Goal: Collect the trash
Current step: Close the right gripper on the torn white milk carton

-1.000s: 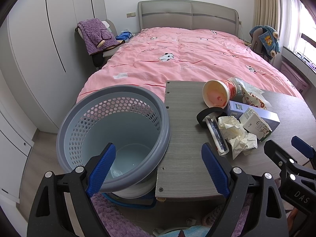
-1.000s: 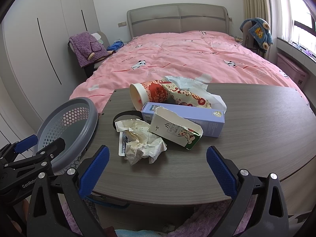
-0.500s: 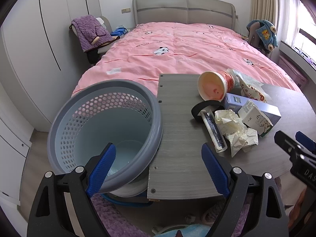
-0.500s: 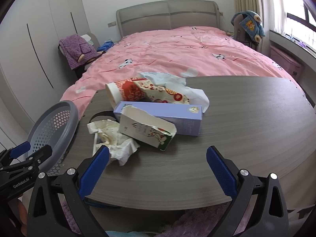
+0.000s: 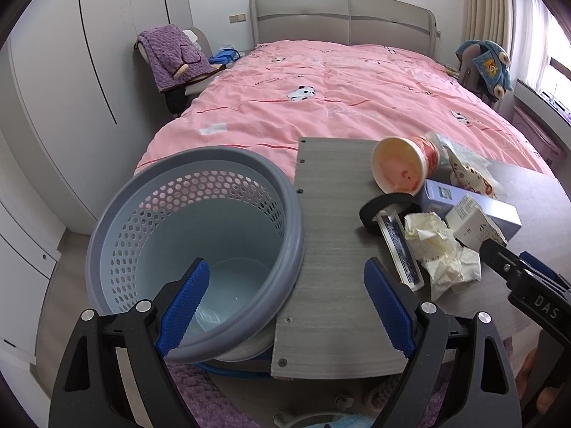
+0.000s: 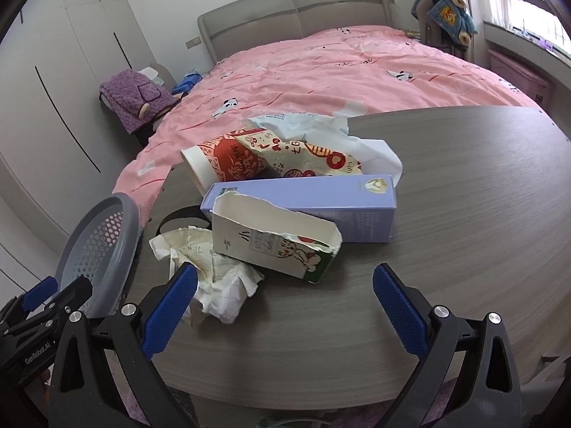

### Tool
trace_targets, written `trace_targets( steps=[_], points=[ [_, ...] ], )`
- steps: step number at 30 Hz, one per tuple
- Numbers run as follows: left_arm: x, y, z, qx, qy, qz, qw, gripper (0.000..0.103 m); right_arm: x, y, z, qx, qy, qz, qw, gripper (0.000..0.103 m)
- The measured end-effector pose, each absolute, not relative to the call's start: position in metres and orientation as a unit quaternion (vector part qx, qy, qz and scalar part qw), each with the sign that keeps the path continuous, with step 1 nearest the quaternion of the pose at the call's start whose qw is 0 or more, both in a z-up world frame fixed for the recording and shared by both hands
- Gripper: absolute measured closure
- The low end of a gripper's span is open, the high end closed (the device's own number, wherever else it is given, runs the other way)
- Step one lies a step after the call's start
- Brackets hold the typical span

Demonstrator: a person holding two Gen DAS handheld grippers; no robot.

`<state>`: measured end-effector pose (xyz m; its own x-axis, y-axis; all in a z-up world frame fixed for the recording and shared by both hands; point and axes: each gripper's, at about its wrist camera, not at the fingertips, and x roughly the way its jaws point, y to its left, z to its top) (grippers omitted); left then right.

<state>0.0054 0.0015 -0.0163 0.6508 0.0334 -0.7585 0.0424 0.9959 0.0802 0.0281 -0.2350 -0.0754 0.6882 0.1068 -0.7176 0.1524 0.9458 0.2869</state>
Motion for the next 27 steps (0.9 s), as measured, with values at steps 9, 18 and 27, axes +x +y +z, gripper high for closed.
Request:
trace_targets(
  steps=[9,18,27],
  points=[
    [0.012,0.013,-0.018,0.033,0.421,0.002,0.906,0.018,0.043,-0.238,-0.084,0.227,0.394,-0.034,0.890,0.006],
    [0.015,0.016,-0.020,0.025,0.424,0.000,0.905,0.019,0.051,-0.237,-0.088,0.239,0.402,-0.041,0.883,0.006],
    [0.018,0.017,-0.024,0.023,0.428,0.000,0.903,0.018,0.057,-0.240,-0.093,0.240,0.404,-0.035,0.882,0.006]
  ],
)
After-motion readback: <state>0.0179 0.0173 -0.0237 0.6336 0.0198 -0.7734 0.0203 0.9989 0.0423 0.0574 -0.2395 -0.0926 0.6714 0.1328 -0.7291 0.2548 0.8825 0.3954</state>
